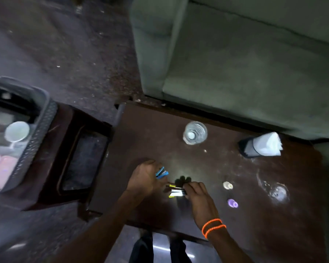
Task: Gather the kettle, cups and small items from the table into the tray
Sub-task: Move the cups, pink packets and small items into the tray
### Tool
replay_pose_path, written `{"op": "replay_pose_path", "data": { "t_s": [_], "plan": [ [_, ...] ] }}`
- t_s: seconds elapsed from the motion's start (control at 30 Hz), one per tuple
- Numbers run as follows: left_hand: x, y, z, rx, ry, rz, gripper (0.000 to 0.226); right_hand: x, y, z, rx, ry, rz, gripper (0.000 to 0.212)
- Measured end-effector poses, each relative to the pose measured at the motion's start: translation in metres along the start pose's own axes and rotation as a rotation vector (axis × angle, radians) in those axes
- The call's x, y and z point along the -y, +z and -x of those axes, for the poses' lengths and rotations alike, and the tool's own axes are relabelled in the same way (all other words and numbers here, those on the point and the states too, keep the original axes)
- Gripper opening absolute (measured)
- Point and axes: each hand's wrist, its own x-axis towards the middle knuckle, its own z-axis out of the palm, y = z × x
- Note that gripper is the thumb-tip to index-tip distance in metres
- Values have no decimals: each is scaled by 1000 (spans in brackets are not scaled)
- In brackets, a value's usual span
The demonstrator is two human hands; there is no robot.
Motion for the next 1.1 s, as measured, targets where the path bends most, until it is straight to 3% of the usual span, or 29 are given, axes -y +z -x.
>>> {"op": "replay_pose_path", "data": {
  "t_s": [0.3, 0.5, 0.63, 0.73, 0.9, 1.1],
  "plan": [
    [102, -166, 63, -458, -183, 81, 33, 177, -17, -129, -100, -459, -17, 34],
    [189, -250, 117, -789, -373, 35, 29, 324, -7, -178, -122, -779, 68, 39],
    [240, -284, 144, -794, -485, -35, 31, 405, 1, -187, -92, -919, 95, 36],
    [271, -298, 152, -713, -524, -93, 33, 445, 11, -192, -24, -953, 123, 31],
    [300, -302, 149, -541, -511, -157, 25, 473, 31, -204, 174, -930, 234, 28],
    [306, -298, 145, -573, -473, -129, 21, 483, 40, -212, 287, -810, 156, 43]
  ]
}}
